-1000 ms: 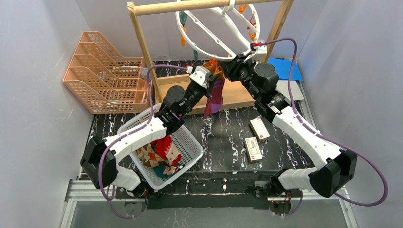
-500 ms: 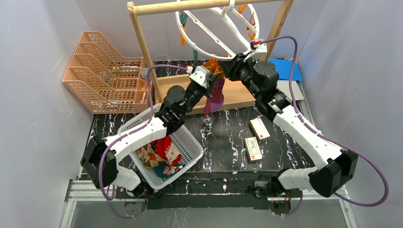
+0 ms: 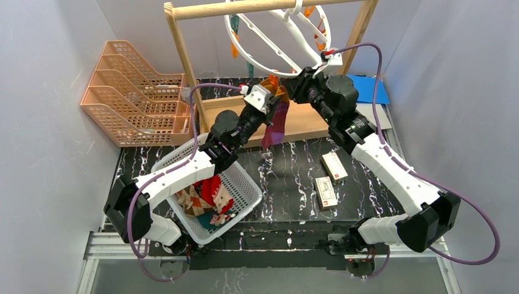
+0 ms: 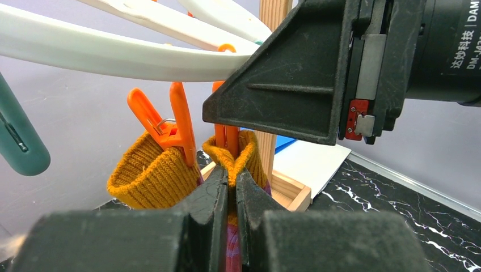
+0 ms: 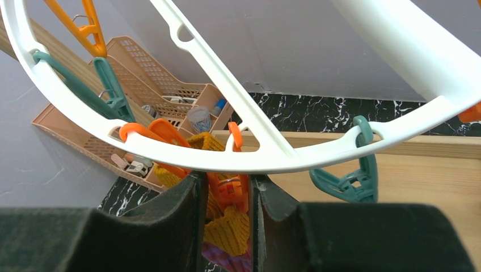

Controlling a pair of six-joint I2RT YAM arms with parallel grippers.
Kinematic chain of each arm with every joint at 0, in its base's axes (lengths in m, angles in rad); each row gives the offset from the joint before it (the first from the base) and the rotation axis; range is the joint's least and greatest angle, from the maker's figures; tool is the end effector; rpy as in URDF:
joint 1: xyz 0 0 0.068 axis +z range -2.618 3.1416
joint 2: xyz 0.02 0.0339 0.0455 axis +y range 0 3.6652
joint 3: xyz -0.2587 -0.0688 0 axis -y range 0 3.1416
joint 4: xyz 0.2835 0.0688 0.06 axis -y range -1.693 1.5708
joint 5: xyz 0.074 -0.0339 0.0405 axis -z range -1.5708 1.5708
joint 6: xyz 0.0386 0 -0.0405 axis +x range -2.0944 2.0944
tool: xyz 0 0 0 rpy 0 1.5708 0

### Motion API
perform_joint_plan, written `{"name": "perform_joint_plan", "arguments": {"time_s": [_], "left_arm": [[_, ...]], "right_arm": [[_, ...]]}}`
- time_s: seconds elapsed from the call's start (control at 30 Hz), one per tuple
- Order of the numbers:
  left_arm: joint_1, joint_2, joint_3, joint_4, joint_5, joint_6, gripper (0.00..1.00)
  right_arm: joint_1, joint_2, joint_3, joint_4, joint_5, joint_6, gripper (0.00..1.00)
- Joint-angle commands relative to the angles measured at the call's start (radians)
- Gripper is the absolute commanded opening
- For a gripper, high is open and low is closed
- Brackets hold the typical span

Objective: Clip the socks to the hanger
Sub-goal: Clamp the sock onto the hanger.

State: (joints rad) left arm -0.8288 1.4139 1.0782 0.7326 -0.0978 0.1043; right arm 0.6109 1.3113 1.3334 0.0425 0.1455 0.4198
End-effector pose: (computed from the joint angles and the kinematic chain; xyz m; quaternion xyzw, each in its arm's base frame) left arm 0.2533 -0.2707 0.3757 0.2125 0.5124 -0.2694 0.7873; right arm 0.2880 0.1948 0.4370 -0.0123 0.6840 0.3154 0.6576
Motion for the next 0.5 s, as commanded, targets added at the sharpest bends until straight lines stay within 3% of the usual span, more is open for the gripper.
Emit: {"name": "perform_joint_plan", "arguments": {"time_s": [0.0,0.47], "left_arm": [[-0.005,-0.02,0.019,0.037,-0.024,0.011,0.0],[-0.006,-0.019,0.03,0.01,-0.006,-0.016,0.01]], "right_arm": [[-0.002,-0.001,0.047,-0.036,-0.008,0.028,0.35],[-0.002,-0.059,0.065,-0.08,-0.07,0.049,0.8]]}}
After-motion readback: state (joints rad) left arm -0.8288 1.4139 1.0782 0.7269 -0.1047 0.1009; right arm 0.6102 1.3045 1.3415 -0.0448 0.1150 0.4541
